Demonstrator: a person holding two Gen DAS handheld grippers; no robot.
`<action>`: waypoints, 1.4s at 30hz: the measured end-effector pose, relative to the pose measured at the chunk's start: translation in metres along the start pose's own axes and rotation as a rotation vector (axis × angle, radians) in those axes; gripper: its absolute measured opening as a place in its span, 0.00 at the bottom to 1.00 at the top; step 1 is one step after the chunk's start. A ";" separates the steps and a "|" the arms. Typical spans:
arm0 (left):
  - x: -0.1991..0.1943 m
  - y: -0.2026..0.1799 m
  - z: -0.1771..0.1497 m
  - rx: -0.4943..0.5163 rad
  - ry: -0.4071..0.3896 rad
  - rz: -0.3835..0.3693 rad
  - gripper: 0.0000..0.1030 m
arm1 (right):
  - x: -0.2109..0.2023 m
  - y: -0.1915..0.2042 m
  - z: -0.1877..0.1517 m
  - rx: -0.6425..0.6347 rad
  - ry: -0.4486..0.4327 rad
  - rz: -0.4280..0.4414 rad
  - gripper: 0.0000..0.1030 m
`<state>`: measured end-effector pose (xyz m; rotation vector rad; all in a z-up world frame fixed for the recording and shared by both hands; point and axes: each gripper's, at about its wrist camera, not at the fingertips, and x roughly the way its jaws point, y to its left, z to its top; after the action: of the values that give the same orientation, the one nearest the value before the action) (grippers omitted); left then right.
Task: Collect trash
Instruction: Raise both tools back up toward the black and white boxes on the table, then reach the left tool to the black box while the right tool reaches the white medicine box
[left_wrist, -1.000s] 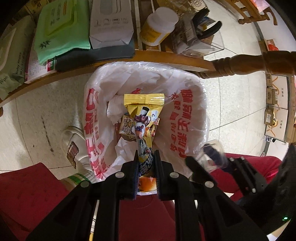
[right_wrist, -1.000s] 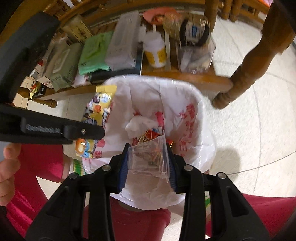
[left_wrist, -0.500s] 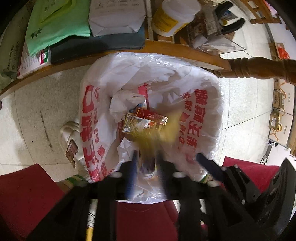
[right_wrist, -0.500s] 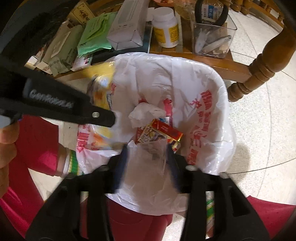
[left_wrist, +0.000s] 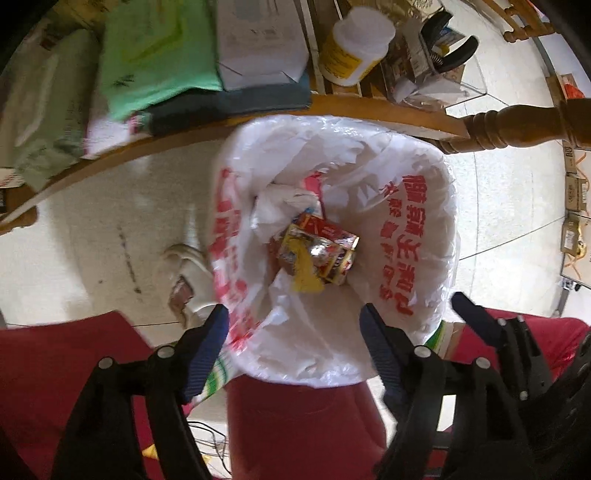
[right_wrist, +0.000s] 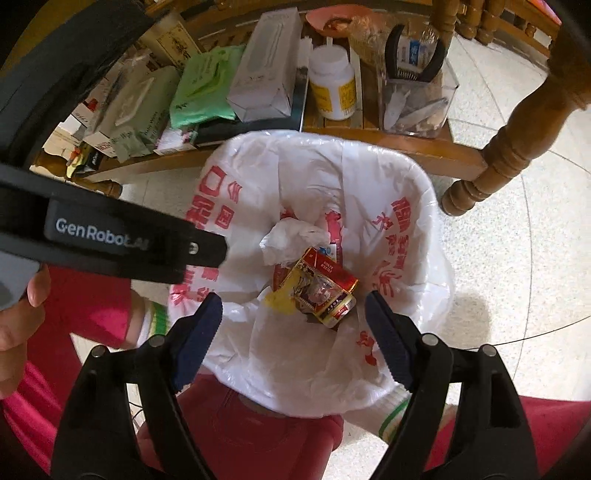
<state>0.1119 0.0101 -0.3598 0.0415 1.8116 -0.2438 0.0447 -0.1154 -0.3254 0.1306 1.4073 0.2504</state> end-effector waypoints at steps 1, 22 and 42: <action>-0.008 0.001 -0.007 0.008 -0.020 0.021 0.71 | -0.008 0.001 -0.003 -0.002 -0.008 -0.001 0.75; -0.406 0.001 -0.068 0.105 -0.606 0.096 0.91 | -0.398 0.036 0.058 -0.237 -0.696 -0.103 0.93; -0.394 -0.021 0.022 0.150 -0.484 0.061 0.92 | -0.399 0.044 0.142 -0.252 -0.601 -0.051 0.93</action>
<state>0.2296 0.0256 0.0173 0.1319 1.3064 -0.3166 0.1232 -0.1639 0.0901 -0.0390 0.7739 0.3128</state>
